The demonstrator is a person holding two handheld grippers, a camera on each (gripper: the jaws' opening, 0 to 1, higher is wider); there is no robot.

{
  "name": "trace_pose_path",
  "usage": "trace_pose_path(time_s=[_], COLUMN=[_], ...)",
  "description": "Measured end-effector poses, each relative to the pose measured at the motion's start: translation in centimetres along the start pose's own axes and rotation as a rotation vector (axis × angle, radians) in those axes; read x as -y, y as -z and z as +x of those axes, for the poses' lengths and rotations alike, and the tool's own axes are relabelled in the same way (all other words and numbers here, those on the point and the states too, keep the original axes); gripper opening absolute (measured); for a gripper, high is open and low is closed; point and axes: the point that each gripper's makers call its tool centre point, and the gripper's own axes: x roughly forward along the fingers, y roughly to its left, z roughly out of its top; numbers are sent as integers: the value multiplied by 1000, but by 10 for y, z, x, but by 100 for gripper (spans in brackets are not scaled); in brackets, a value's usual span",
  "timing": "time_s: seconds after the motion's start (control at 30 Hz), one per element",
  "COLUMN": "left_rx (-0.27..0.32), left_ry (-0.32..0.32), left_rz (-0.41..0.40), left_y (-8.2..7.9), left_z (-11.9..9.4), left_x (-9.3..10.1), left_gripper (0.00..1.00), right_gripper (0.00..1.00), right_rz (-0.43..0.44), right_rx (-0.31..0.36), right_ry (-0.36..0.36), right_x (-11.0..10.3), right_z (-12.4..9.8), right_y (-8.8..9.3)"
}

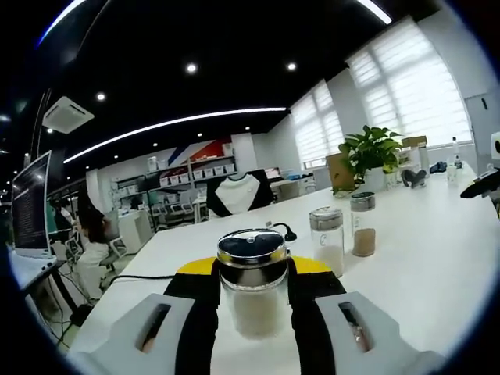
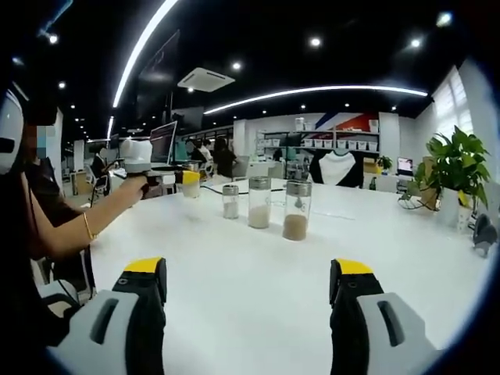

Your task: Rotate the seasoning bottle until the label or dispensing opening points toward the visible target arrow and the bottle remains upright within the marked orientation range

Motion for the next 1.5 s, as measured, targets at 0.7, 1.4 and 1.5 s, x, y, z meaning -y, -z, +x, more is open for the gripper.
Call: trace_pose_path(time_s=[0.7,1.4,1.5], left_rx=[7,22,24], left_ry=[63,193,228], left_rz=[-9,-22,-40], left_y=[-2,-1,0], left_z=[-7,-5,-5], left_x=[23,64,74], left_gripper=[35,35,35], right_gripper=[87,85,85], right_rz=[-22,-15,-11], right_rx=[17,31,30], right_ry=[13,8,0], right_x=[-2,-1,-2], right_z=[-4,-2,-1], right_y=[-7,-9,-7])
